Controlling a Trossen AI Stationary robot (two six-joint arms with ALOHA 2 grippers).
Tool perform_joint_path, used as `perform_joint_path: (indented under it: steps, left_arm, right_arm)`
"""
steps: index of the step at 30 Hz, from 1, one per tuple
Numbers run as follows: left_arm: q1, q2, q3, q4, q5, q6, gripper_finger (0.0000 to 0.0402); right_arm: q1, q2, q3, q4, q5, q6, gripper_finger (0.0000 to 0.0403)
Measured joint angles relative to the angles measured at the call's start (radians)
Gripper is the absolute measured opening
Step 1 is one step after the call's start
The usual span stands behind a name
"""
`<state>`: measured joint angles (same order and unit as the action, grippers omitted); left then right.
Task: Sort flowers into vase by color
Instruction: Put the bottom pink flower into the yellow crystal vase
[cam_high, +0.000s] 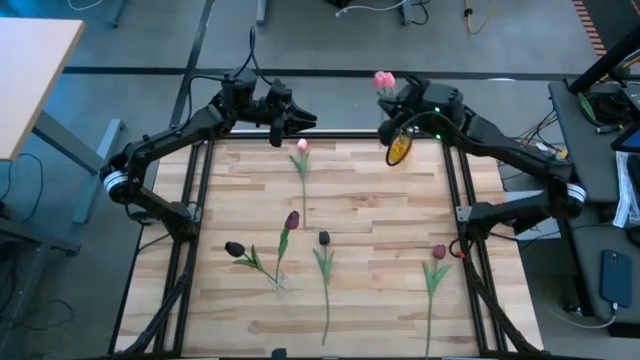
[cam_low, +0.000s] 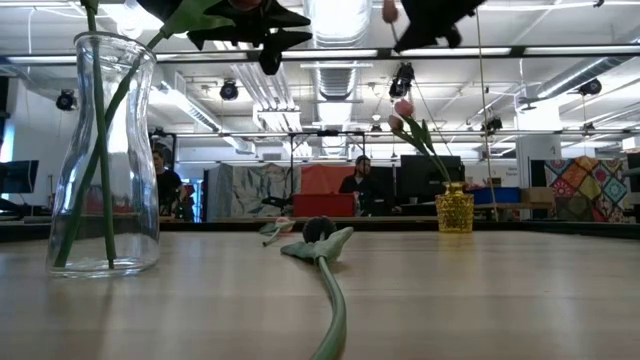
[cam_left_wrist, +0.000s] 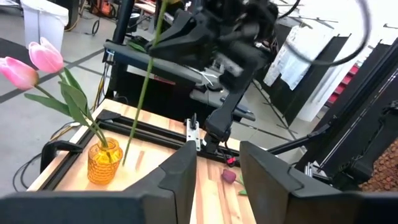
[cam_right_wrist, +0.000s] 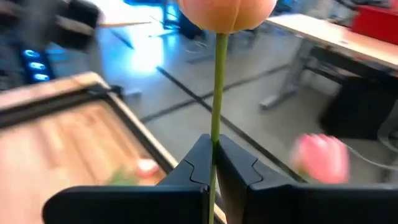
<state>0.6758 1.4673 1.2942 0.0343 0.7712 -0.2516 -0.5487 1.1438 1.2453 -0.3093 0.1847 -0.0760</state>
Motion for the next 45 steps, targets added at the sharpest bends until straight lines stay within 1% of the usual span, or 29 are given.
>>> perform_joint_path:
  steps: [3, 6, 9, 12, 19, 32, 40, 45]
  left_arm:
    - [0.0, 0.0, 0.0, 0.0, -0.003, 0.0, 0.0105]
    - [0.0, 0.0, 0.0, 0.0, -0.004, -0.002, 0.0104]
    - [0.0, 0.0, 0.0, -0.009, -0.025, -0.003, 0.0104]
    - [0.0, 0.0, -0.001, -0.022, -0.03, -0.004, 0.0104]
    - [0.0, 0.0, -0.001, -0.039, -0.053, -0.004, 0.0104]
    - [0.0, 0.0, -0.001, -0.039, -0.056, -0.004, 0.0104]
    - [0.0, 0.0, -0.001, -0.041, -0.056, -0.004, 0.0104]
    - [0.0, 0.0, -0.001, -0.054, -0.057, -0.004, 0.0104]
  right_arm:
    - [-0.038, -0.067, -0.092, 0.042, 0.043, -0.022, 0.0009]
    - [-0.081, -0.117, -0.179, 0.121, 0.053, -0.03, 0.0009]
    - [-0.119, -0.15, -0.252, 0.175, 0.062, -0.027, 0.0009]
    - [-0.141, -0.162, -0.289, 0.196, 0.078, -0.031, 0.0009]
    - [-0.163, -0.167, -0.293, 0.195, 0.079, -0.044, 0.0009]
    - [-0.207, -0.154, -0.299, 0.191, 0.075, -0.055, 0.0009]
    - [-0.209, -0.129, -0.311, 0.188, 0.074, -0.02, 0.0009]
    - [-0.223, -0.101, -0.315, 0.154, 0.079, 0.036, 0.0009]
